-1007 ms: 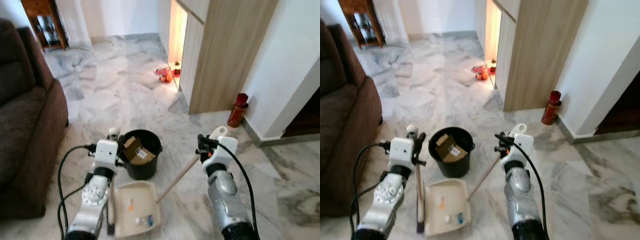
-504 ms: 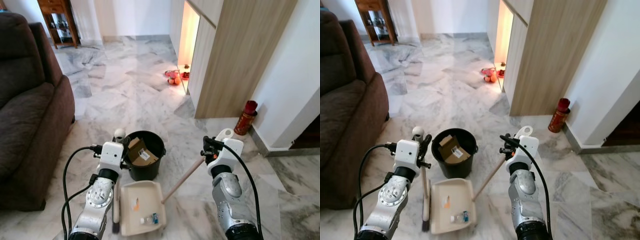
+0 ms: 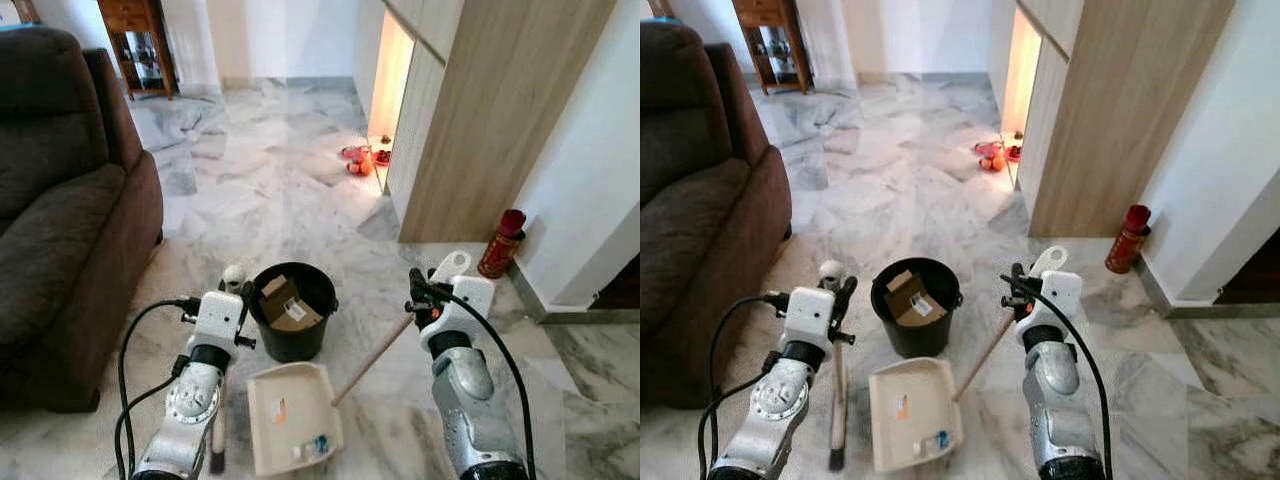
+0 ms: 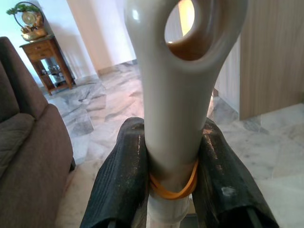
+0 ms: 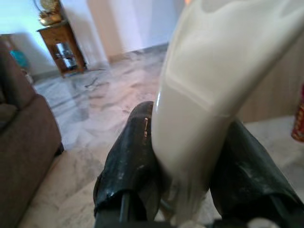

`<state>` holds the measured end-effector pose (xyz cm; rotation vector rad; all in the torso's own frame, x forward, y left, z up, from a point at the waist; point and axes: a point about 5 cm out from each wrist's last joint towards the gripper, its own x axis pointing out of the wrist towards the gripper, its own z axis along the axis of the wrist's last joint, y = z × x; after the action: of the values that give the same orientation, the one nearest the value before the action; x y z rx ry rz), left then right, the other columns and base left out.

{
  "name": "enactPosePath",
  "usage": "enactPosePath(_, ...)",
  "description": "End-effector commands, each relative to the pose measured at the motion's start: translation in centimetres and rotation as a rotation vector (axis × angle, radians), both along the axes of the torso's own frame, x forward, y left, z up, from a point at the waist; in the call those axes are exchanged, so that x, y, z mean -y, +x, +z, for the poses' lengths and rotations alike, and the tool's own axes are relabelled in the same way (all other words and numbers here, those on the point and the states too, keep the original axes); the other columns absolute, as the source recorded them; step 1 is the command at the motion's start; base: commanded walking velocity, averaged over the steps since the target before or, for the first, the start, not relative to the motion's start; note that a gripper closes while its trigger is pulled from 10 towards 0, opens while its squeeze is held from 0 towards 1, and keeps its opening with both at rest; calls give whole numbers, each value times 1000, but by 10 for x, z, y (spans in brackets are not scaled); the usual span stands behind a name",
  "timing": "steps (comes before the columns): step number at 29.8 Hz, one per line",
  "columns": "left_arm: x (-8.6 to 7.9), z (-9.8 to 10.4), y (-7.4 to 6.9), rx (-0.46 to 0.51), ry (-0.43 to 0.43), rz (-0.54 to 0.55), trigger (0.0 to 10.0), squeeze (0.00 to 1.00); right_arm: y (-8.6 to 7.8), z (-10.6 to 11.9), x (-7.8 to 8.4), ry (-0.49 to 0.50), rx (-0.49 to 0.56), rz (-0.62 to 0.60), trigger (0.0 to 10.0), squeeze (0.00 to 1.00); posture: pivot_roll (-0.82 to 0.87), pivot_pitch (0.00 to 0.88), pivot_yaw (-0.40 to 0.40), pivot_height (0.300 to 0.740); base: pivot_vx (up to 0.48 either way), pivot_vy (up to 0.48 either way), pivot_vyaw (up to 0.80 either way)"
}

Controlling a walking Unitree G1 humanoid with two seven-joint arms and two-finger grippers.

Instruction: Sweep floor

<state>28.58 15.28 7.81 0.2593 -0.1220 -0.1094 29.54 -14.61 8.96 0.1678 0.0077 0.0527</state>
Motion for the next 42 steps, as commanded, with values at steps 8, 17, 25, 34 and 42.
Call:
enactPosePath(8, -5, 8, 3, 52, 29, 4, 10000, 0, -2, 46, -4, 14, 137, 73, 10000, 0, 72, 0, -4, 740, 0, 0, 0)
enactPosePath(17, -4, 5, 4, 42, 27, 5, 10000, 0, -13, 51, -7, -11, 103, 149, 10000, 0, 67, 0, -4, 740, 0, 0, 0)
enactPosePath(25, -6, 4, 4, 38, 32, 9, 10000, 0, -10, 81, -10, -14, 171, 158, 10000, 0, 72, 0, -3, 740, 0, 0, 0)
enactPosePath(34, -7, 3, 4, 38, 32, 11, 10000, 0, -6, 102, -12, 20, 226, 126, 10000, 0, 75, 0, -1, 740, 0, 0, 0)
enactPosePath(42, -7, 3, 4, 41, 30, 12, 10000, 0, -1, 113, -8, 61, 255, 66, 10000, 0, 79, 0, -1, 740, 0, 0, 0)
